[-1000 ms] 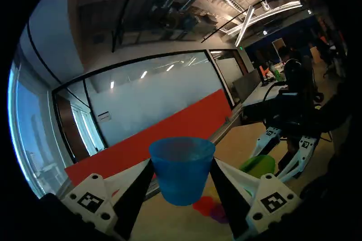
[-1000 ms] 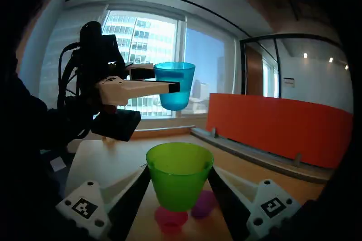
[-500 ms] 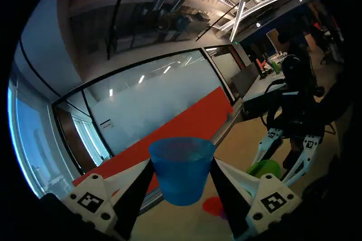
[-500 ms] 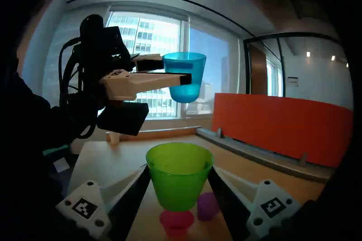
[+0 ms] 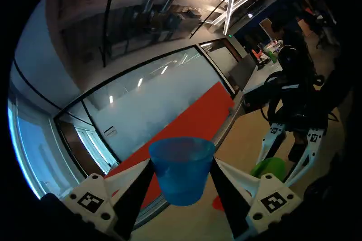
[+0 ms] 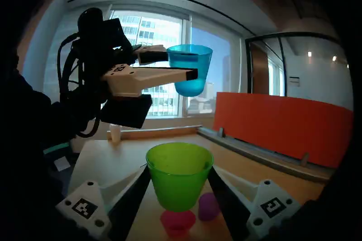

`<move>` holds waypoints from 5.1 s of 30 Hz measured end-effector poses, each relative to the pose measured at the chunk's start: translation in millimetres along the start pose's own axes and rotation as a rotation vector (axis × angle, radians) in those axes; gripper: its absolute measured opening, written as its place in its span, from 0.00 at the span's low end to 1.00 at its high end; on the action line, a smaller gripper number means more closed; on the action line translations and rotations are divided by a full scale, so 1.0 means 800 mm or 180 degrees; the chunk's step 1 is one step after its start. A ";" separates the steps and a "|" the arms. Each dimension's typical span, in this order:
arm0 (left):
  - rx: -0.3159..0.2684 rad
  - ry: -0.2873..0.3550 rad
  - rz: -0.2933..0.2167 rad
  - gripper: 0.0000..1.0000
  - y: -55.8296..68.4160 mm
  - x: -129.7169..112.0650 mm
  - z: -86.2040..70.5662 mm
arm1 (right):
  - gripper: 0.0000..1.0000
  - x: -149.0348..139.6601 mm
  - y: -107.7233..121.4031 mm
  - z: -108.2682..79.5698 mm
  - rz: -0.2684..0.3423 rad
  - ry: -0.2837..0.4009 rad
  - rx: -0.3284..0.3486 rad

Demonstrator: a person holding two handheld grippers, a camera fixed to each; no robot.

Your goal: Pour water

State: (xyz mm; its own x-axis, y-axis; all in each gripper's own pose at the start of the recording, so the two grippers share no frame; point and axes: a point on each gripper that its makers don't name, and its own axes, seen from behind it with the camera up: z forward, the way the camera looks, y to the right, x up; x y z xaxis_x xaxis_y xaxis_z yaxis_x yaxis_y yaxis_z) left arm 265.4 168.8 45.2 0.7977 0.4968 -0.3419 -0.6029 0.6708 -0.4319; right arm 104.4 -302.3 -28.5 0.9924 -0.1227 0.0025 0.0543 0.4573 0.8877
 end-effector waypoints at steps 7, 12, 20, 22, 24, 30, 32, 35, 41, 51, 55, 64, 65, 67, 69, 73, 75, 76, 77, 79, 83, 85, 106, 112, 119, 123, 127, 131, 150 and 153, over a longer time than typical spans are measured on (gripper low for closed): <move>0.0023 0.0021 0.0260 0.84 -0.001 0.011 -0.001 | 0.89 0.004 0.001 0.000 -0.0021 -0.0004 -0.0003; 0.0018 0.0032 0.0404 0.84 0.001 0.018 -0.001 | 0.89 0.004 0.002 0.000 -0.0032 -0.0006 -0.0002; 0.0037 0.0062 0.0560 0.84 0.000 0.027 0.000 | 0.89 0.004 0.003 0.001 -0.0035 -0.0007 -0.0008; 0.0042 0.0061 0.0601 0.84 0.000 0.027 0.000 | 0.89 0.004 0.004 0.001 -0.0036 -0.0007 -0.0015; 0.0046 0.0055 0.0644 0.84 0.000 0.026 0.001 | 0.89 0.004 0.005 0.001 -0.0036 -0.0007 -0.0022; 0.0051 0.0054 0.0758 0.84 0.000 0.026 0.005 | 0.89 0.005 0.005 0.002 -0.0031 0.0000 -0.0028; 0.0049 0.0055 0.0797 0.84 0.001 0.027 0.005 | 0.89 0.005 0.005 0.001 -0.0032 -0.0003 -0.0030; 0.0053 0.0056 0.0870 0.84 0.002 0.029 0.005 | 0.89 0.005 0.005 0.001 -0.0039 -0.0005 -0.0033; 0.0059 0.0083 0.0991 0.83 0.004 0.034 0.004 | 0.89 0.007 0.006 0.002 -0.0040 -0.0003 -0.0031; 0.0076 0.0110 0.1140 0.83 0.006 0.043 0.004 | 0.88 0.008 0.007 0.003 -0.0045 0.0003 -0.0040; 0.0066 0.0123 0.1214 0.83 0.011 0.043 0.003 | 0.88 0.008 0.008 0.004 -0.0044 0.0003 -0.0042; 0.0092 0.0117 0.1387 0.83 0.016 0.042 0.005 | 0.88 0.008 0.008 0.002 -0.0041 0.0006 -0.0052; 0.0099 0.0116 0.1402 0.83 0.015 0.043 0.005 | 0.88 0.008 0.008 0.001 -0.0044 0.0004 -0.0055; 0.0106 0.0116 0.1426 0.83 0.015 0.044 0.005 | 0.88 0.009 0.008 0.001 -0.0047 0.0003 -0.0057; 0.0108 0.0116 0.1444 0.83 0.016 0.044 0.005 | 0.88 0.009 0.008 0.001 -0.0048 0.0003 -0.0058; 0.0121 0.0118 0.1487 0.83 0.015 0.045 0.004 | 0.88 0.010 0.008 0.000 -0.0048 0.0007 -0.0059; 0.0126 0.0119 0.1512 0.83 0.014 0.045 0.004 | 0.88 0.010 0.009 0.000 -0.0052 0.0007 -0.0060; 0.0132 0.0117 0.1523 0.83 0.014 0.045 0.004 | 0.88 0.010 0.009 -0.001 -0.0053 0.0006 -0.0060; 0.0137 0.0116 0.1532 0.83 0.014 0.044 0.004 | 0.88 0.010 0.009 -0.001 -0.0054 0.0004 -0.0059; 0.0146 0.0113 0.1545 0.83 0.013 0.044 0.004 | 0.88 0.010 0.009 -0.001 -0.0055 0.0003 -0.0060; 0.0157 0.0110 0.1550 0.83 0.012 0.043 0.004 | 0.88 0.011 0.010 -0.001 -0.0058 0.0005 -0.0065; 0.0164 0.0111 0.1555 0.83 0.011 0.043 0.004 | 0.88 0.011 0.011 -0.001 -0.0059 0.0006 -0.0068; 0.0231 0.0126 0.1776 0.83 0.007 0.049 0.001 | 0.88 0.013 0.013 0.000 -0.0065 0.0018 -0.0087; 0.0240 0.0123 0.1828 0.83 0.008 0.051 0.000 | 0.88 0.014 0.014 -0.001 -0.0069 0.0025 -0.0088; 0.0250 0.0132 0.1885 0.83 0.006 0.054 -0.002 | 0.88 0.016 0.014 0.000 -0.0083 0.0023 -0.0091; 0.0255 0.0129 0.1920 0.84 0.006 0.055 -0.001 | 0.88 0.018 0.014 0.001 -0.0088 0.0031 -0.0090; 0.0256 0.0128 0.1958 0.84 0.005 0.056 -0.001 | 0.88 0.019 0.014 0.001 -0.0091 0.0032 -0.0088; 0.0264 0.0129 0.2012 0.83 0.004 0.057 -0.001 | 0.88 0.019 0.013 0.001 -0.0097 0.0031 -0.0089; 0.0295 0.0126 0.2232 0.83 0.004 0.061 -0.002 | 0.88 0.020 0.012 0.001 -0.0096 0.0041 -0.0097; 0.0295 0.0126 0.2275 0.83 0.004 0.062 -0.002 | 0.88 0.020 0.012 0.002 -0.0097 0.0043 -0.0099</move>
State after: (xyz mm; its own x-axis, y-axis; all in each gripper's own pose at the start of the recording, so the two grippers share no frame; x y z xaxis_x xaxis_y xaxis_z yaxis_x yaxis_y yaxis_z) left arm 302.7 194.9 25.4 0.2066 0.8124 -0.5452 -0.9720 0.2342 -0.0195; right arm 120.5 -301.0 -19.5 0.9916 -0.1254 -0.0307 0.0878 0.4806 0.8725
